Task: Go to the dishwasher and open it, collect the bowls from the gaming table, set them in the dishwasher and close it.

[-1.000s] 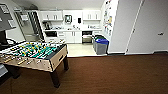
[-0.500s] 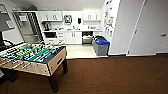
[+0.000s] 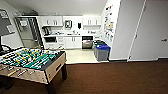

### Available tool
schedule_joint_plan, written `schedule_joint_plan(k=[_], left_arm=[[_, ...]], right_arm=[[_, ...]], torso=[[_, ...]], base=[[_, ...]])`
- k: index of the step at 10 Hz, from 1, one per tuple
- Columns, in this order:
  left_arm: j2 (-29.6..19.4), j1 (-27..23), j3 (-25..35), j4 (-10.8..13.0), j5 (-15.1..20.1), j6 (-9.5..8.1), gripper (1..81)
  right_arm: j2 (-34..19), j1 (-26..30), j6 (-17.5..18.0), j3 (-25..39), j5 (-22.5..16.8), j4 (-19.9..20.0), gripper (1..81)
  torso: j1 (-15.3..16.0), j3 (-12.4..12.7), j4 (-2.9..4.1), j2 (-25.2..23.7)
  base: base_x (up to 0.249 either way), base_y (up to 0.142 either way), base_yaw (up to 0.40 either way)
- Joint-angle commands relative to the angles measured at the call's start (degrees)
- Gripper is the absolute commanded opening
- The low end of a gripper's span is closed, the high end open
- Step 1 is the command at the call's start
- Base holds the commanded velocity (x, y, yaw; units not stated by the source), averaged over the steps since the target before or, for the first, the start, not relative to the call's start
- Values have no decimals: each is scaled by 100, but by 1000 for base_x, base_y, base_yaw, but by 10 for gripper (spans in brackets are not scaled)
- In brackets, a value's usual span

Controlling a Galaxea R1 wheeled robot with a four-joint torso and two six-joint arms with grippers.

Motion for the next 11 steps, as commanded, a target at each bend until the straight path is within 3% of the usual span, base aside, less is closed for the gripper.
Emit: schedule_joint_plan(k=[1,11], left_arm=[[-65,-236,-23,-30,122,-11,10],[-57,-236,-14,-30,122,-3,10]], right_arm=[[16,207,-2,12,-113,-75,10],[25,207,-2,3,-113,-67,10]], torso=[[3,2,0,0],[3,0,0,0]], base=[[190,0,0],[209,0,0]])
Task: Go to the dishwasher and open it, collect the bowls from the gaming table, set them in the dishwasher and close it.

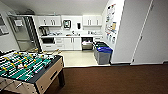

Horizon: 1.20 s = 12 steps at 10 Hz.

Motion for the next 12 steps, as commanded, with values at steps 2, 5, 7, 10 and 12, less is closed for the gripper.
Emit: schedule_joint_plan(k=[2,5,7,10,12], left_arm=[[-64,-251,-14,-30,122,-3,10],[-73,-243,-14,-38,122,-3,10],[-73,-251,-14,-30,114,-3,10],[-73,-251,-14,-38,87,-3,10],[-82,-251,-23,-30,87,-3,10]], right_arm=[[13,212,-2,16,-71,-65,10],[22,212,-2,16,-71,-74,10],[30,221,-2,16,-141,-74,10],[30,229,-2,16,-150,-65,10],[30,221,-2,16,-150,-65,10]], torso=[[5,0,0,0],[5,0,0,0],[5,0,0,0],[5,0,0,-2],[5,2,0,-2]], base=[[214,0,0],[217,0,0],[218,0,0],[228,0,0],[240,0,0]])
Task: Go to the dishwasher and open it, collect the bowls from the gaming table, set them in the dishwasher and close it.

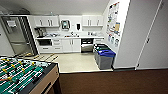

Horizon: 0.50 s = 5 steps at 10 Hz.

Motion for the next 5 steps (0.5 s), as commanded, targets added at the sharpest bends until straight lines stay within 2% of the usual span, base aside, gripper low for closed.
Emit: schedule_joint_plan(k=[1,5], left_arm=[[-63,-253,-18,-30,104,-3,10],[-55,-253,-17,-38,95,-3,10]], right_arm=[[25,211,-2,16,-110,-67,10],[25,220,-2,16,-119,-67,10]], torso=[[5,0,0,0],[5,0,0,0]], base=[[241,0,0],[241,0,0]])
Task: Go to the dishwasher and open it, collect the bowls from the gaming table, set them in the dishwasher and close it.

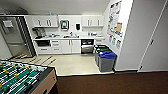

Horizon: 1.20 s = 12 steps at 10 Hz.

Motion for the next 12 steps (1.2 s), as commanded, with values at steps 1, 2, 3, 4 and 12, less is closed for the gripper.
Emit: schedule_joint_plan(k=[1,2,3,4,12], left_arm=[[-57,-253,-14,-36,101,-3,10],[-57,-253,-14,-27,101,-3,10],[-57,-253,-14,-36,101,-3,10],[-66,-253,-14,-36,93,-3,10],[-83,-245,-14,-36,-74,-11,10]], right_arm=[[14,225,-2,16,-104,-67,10],[14,225,7,16,-104,-67,10],[14,216,7,16,-104,-67,10],[14,207,7,16,-104,-67,10],[14,207,7,16,-104,-67,10]], torso=[[5,0,0,0],[5,0,0,0],[5,0,0,0],[5,0,0,0],[5,0,0,0]], base=[[241,0,0],[241,0,0],[241,0,0],[241,0,0],[243,0,0]])
